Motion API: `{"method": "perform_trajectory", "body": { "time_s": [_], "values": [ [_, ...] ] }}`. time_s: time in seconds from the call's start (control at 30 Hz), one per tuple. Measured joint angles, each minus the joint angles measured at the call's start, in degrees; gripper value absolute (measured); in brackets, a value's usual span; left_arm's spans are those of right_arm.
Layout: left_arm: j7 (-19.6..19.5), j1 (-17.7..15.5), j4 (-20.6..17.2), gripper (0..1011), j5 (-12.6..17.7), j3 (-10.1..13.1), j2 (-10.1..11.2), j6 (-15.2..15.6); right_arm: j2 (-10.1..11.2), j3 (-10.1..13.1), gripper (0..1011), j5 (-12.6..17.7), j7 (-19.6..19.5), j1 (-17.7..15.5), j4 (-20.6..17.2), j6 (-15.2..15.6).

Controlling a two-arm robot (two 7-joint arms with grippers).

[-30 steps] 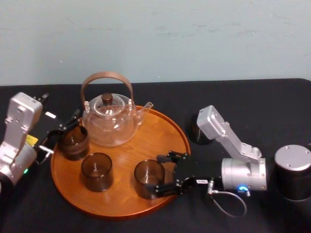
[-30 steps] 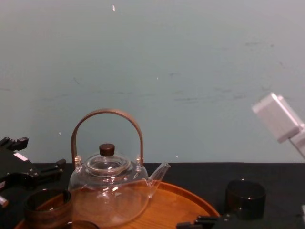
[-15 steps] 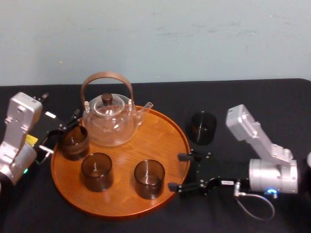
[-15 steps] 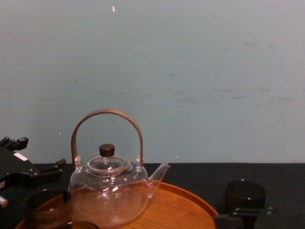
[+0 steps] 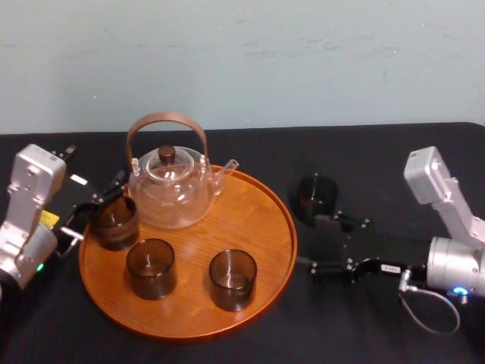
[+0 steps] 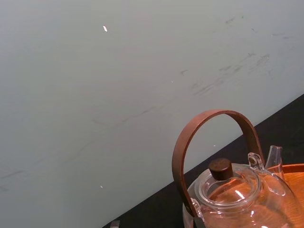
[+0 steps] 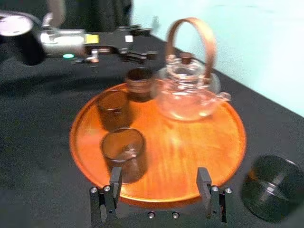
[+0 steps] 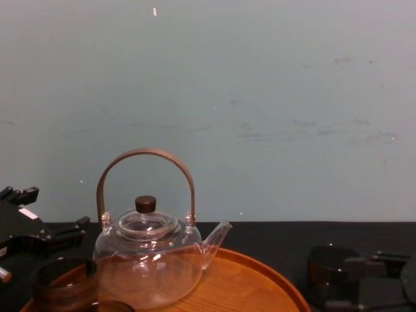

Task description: Pick up the glass from the table and place it on the tray.

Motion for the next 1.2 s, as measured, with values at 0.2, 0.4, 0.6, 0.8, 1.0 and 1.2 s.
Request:
{"method": "perform_trajectory", "body": {
  "time_s": [0.2, 0.4, 0.6, 0.8, 1.0, 1.2],
  "values": [
    [0.0, 0.0, 0.0, 1002, 0.0, 0.0, 0.0, 0.0, -1.2, 2.8, 1002, 0.2, -5.0, -1.5, 0.5, 0.7],
    [0.0, 0.0, 0.0, 1001, 0.0, 0.0, 0.0, 0.0, -3.3, 5.0, 1003, 0.2, -9.6, -2.0, 1.8, 2.3],
    [0.0, 0.0, 0.0, 1001, 0.0, 0.0, 0.0, 0.0, -4.8, 6.4, 1002, 0.1, -11.7, -1.9, 2.8, 3.4],
    [0.0, 0.0, 0.0, 1001, 0.0, 0.0, 0.0, 0.0, -6.1, 7.5, 1002, -0.1, -12.6, -1.7, 4.1, 5.2],
    [0.0, 0.0, 0.0, 1001, 0.0, 0.0, 0.0, 0.0, -7.1, 7.8, 1003, -0.3, -12.9, -0.8, 5.5, 7.5],
    [0.0, 0.0, 0.0, 1001, 0.0, 0.0, 0.0, 0.0, -8.0, 7.3, 1002, -1.0, -13.1, 0.7, 7.1, 10.0]
  ]
}}
